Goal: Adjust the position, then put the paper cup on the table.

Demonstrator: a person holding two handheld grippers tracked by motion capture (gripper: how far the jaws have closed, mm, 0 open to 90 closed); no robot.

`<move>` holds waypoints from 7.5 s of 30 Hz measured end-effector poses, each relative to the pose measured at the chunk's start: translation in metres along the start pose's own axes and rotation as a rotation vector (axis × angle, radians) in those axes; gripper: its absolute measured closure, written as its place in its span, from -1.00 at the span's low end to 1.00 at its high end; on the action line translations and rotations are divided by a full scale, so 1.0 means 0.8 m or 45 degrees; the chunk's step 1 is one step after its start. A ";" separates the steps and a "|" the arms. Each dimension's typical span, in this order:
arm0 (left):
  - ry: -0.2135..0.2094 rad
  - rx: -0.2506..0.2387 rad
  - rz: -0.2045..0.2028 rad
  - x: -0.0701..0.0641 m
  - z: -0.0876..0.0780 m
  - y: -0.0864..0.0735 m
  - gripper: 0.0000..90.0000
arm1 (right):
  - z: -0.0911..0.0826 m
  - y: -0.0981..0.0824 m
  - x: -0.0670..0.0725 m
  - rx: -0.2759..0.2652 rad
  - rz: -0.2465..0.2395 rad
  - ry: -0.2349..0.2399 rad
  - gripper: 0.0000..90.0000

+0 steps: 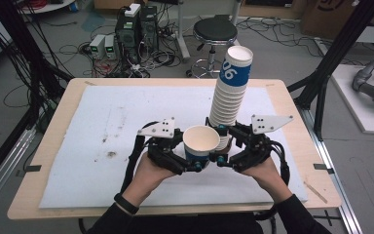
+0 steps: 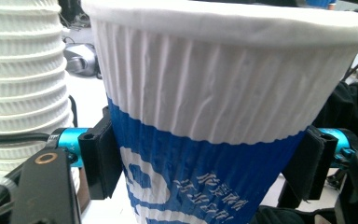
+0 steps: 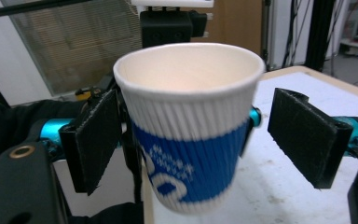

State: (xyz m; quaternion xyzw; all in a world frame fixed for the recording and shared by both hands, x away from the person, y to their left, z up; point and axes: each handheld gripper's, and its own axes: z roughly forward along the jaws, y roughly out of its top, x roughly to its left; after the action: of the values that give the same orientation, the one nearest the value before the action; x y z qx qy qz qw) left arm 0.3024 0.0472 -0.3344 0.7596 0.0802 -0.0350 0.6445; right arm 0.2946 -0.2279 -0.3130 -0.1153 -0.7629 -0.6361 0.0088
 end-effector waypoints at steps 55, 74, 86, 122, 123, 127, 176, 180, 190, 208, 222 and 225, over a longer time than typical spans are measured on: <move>0.001 -0.097 -0.019 -0.007 -0.008 0.025 -0.65 | 0.041 -0.037 0.006 0.115 -0.048 -0.018 -0.33; 0.002 -0.112 -0.014 -0.007 -0.013 0.027 -0.57 | 0.043 -0.039 0.007 0.124 -0.057 -0.021 -0.33; -0.005 -0.091 -0.006 -0.007 -0.007 0.024 -0.52 | 0.039 -0.034 0.007 0.049 -0.009 0.020 -0.49; 0.009 -0.086 0.003 -0.006 -0.020 0.024 -0.53 | 0.017 -0.027 0.005 0.043 -0.064 -0.042 -0.57; 0.014 -0.086 0.004 -0.006 -0.021 0.024 -0.53 | 0.013 -0.027 0.004 0.042 -0.063 -0.051 -0.57; 0.035 -0.083 0.008 -0.006 -0.030 0.025 -0.53 | 0.001 -0.027 -0.001 0.035 -0.067 -0.078 -0.57; 0.152 -0.061 0.029 -0.004 -0.078 0.014 -0.53 | -0.079 -0.023 -0.017 -0.063 -0.089 -0.287 -0.57; 0.160 -0.059 0.034 -0.004 -0.081 0.015 -0.54 | -0.081 -0.022 -0.018 -0.067 -0.094 -0.296 -0.57; 0.246 -0.068 0.033 0.002 -0.099 0.016 -0.53 | -0.084 -0.021 -0.023 -0.080 -0.089 -0.308 -0.57; 0.473 -0.117 0.004 0.038 -0.143 0.010 -0.54 | -0.089 -0.022 -0.028 -0.093 -0.078 -0.327 -0.57; 0.656 -0.126 -0.022 0.066 -0.158 0.003 -0.54 | -0.090 -0.022 -0.030 -0.103 -0.080 -0.334 -0.57; 0.695 -0.138 -0.028 0.073 -0.161 0.001 -0.54 | -0.090 -0.022 -0.031 -0.104 -0.077 -0.333 -0.56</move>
State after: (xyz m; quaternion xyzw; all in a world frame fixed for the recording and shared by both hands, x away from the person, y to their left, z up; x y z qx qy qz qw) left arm 0.3533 0.1785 -0.3213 0.7043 0.2608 0.1685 0.6384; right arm 0.3057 -0.3049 -0.3199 -0.1746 -0.7341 -0.6461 -0.1146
